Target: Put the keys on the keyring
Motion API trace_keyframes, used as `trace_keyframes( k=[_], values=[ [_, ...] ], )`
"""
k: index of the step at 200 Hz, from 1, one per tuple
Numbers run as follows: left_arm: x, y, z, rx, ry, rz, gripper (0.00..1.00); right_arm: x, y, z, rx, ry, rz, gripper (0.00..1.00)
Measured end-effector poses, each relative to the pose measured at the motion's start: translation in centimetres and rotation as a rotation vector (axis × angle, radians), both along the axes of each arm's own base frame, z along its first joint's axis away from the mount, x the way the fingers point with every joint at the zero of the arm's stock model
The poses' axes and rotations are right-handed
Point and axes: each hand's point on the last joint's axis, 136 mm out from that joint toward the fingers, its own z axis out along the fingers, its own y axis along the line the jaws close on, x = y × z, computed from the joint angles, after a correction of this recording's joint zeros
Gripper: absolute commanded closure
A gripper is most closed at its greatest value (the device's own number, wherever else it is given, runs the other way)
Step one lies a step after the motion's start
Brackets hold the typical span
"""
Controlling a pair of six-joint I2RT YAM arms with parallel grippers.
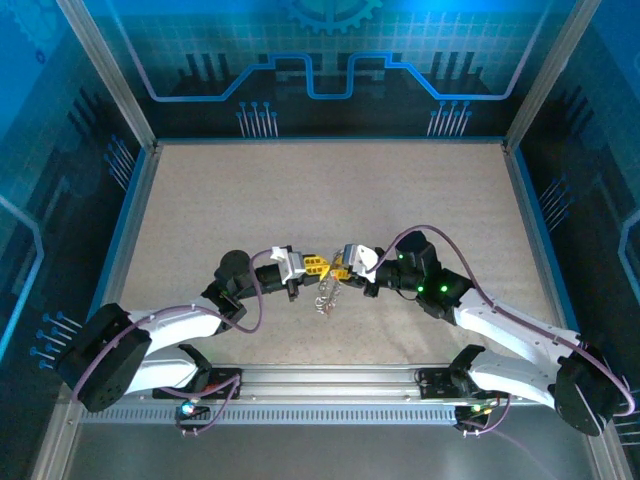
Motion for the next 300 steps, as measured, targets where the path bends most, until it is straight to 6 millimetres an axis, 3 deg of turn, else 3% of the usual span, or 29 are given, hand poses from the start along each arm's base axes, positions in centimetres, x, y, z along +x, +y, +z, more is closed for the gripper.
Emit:
trace_keyframes(
  k=[35,58,115,143,187,232,300],
  values=[
    [0.1,-0.1,-0.5,0.009,0.012,-0.002,1.00,-0.1,0.0,0.0,0.001,0.001,0.003,0.80],
    [0.1,-0.2,-0.7,0.012,0.017,-0.006,1.00,0.0,0.0,0.0,0.001,0.001,0.001,0.86],
    [0.1,-0.2,-0.8,0.012,0.022,-0.007,1.00,0.2,-0.1,0.0,0.000,0.002,-0.004,0.90],
    [0.1,-0.2,-0.8,0.012,0.022,-0.008,1.00,0.1,-0.2,0.0,0.003,0.010,0.004,0.69],
    [0.0,-0.2,-0.6,0.009,0.017,-0.009,1.00,0.2,-1.2,1.1,0.032,-0.003,0.004,0.63],
    [0.0,-0.2,-0.6,0.008,0.016,-0.009,1.00,0.5,-2.6,3.2,0.091,-0.025,-0.013,0.74],
    [-0.2,-0.3,-0.3,-0.001,0.007,-0.024,1.00,0.1,-1.6,0.7,0.046,0.067,0.043,0.77]
  ],
)
